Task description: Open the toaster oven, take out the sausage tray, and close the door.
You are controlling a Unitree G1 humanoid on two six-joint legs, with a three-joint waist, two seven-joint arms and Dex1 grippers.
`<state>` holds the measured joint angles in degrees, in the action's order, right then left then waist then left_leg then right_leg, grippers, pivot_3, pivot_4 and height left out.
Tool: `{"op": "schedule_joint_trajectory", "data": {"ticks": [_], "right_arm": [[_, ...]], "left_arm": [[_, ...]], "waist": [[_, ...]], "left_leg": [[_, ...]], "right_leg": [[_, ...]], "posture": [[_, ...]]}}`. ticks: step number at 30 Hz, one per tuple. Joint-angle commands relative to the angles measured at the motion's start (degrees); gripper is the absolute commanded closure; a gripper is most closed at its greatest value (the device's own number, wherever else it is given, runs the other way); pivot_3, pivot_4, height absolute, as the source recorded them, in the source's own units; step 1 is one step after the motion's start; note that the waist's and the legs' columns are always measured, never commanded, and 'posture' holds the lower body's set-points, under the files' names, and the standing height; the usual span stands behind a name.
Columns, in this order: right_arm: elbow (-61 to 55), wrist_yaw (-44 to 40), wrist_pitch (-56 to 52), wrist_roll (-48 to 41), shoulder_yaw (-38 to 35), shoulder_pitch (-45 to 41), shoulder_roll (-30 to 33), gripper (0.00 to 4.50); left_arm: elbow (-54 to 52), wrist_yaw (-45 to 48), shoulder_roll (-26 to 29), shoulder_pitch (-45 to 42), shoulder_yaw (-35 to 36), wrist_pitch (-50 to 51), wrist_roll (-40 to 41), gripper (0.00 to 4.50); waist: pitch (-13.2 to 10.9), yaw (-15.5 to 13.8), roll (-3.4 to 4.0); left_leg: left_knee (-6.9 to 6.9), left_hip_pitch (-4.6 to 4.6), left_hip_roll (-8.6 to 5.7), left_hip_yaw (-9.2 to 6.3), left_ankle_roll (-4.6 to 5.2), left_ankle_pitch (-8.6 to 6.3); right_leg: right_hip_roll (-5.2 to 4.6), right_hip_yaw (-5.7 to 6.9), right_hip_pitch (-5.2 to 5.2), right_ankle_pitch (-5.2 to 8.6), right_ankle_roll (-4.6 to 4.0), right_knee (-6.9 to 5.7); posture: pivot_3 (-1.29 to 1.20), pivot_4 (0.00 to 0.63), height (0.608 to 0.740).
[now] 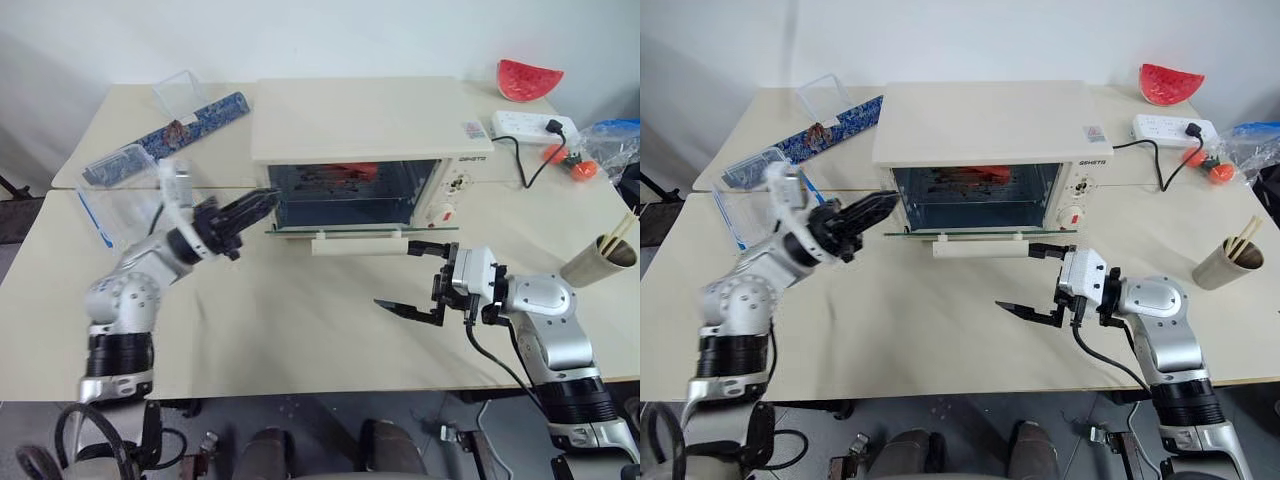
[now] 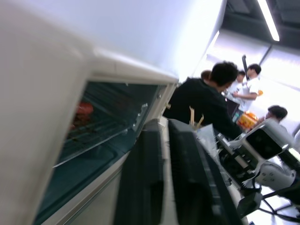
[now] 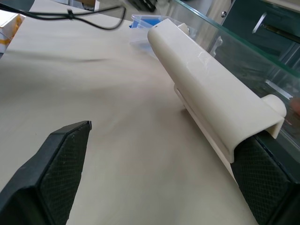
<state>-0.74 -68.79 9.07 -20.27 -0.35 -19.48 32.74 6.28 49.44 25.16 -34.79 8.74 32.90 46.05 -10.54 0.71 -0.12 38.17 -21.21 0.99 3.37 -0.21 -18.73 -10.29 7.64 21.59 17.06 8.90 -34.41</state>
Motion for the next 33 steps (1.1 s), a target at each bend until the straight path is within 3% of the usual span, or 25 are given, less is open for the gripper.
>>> {"op": "schedule_joint_trajectory", "data": {"ticks": [1, 5, 8, 11, 19, 26, 30, 33], "right_arm": [[-1.36, 0.53, 1.87, -0.14, -0.41, 0.28, 0.39, 0.0], [-3.07, 2.15, 1.9, -0.04, -1.76, 2.52, 1.48, 0.0], [-5.54, 3.93, 2.3, -0.06, -5.94, 9.14, 4.35, 0.0], [-6.92, 5.42, 3.46, -0.54, -11.69, 18.53, 6.52, 0.0], [-10.88, 9.53, 2.02, -3.59, -25.56, 32.29, 8.75, 0.0], [-14.67, 15.16, -0.8, -1.25, -23.15, 24.74, 9.8, 0.0], [-17.67, 26.82, -9.65, 12.45, -8.71, 8.99, 5.6, 0.0], [-15.05, 27.96, -8.74, 19.16, -0.3, 1.74, 3.27, 0.0]], "left_arm": [[1.02, -0.16, -0.52, -1.25, -0.99, -1.38, -3.06, 4.48], [1.8, 1.37, -1.37, -1.16, -1.95, -1.13, -4.18, 4.48], [1.34, 3.84, -0.56, -0.17, -3.22, -1.11, -5.42, 4.48], [0.7, 5.76, 0.3, 1.01, -3.89, -0.04, -5.8, 4.48], [0.84, 10.72, 2.17, 6.02, -9.67, -5.9, -13.65, 4.48], [1.98, 12.38, 1.57, 8.76, -10.61, -12.56, -17.87, 4.48], [2.1, 13.76, 0.96, 11.67, -7.21, -22.25, -18.19, 4.48], [-0.24, 13.62, 1.31, 14.22, -4.65, -24.4, -16.89, 3.62]], "waist": [[0.0, 0.02, 0.0], [0.0, -0.54, -0.01], [-0.02, -1.69, -0.03], [-0.02, -2.39, -0.05], [-0.02, -2.17, -0.04], [-0.02, -1.93, -0.04], [-0.02, -1.07, -0.04], [-0.01, -0.82, -0.03]], "left_leg": [[0.0, 0.01, 0.0, 0.0, 0.0, 0.0], [0.01, 0.0, 0.01, 0.0, 0.0, 0.0], [0.05, -0.04, 0.0, -0.03, 0.0, 0.0], [0.05, -0.1, -0.02, -0.01, 0.04, -0.02], [0.05, -0.02, -0.03, 0.18, 0.11, -0.02], [0.11, 0.04, 0.04, 0.31, 0.14, 0.0], [0.17, 0.0, 0.05, 0.35, 0.14, 0.0], [0.14, -0.02, 0.08, 0.28, 0.12, 0.0]], "right_leg": [[0.0, 0.0, 0.0, 0.0, 0.0, 0.0], [0.0, -0.01, 0.0, 0.0, 0.0, 0.0], [0.0, 0.01, -0.01, 0.0, 0.0, 0.0], [0.0, 0.01, -0.04, -0.02, 0.04, 0.23], [0.0, -0.09, -0.13, -0.04, 0.08, 0.38], [0.03, -0.22, -0.1, -0.08, 0.01, 0.34], [0.02, -0.27, -0.05, -0.1, -0.01, 0.32], [0.03, -0.19, 0.01, -0.1, -0.02, 0.22]], "posture": [[0.0, 0.15, 0.74], [0.0, 0.15, 0.74], [0.0, 0.15, 0.74], [0.0, 0.15, 0.74], [0.0, 0.15, 0.74], [0.0, 0.15, 0.74], [0.0, 0.15, 0.74], [0.0, 0.15, 0.74]]}}
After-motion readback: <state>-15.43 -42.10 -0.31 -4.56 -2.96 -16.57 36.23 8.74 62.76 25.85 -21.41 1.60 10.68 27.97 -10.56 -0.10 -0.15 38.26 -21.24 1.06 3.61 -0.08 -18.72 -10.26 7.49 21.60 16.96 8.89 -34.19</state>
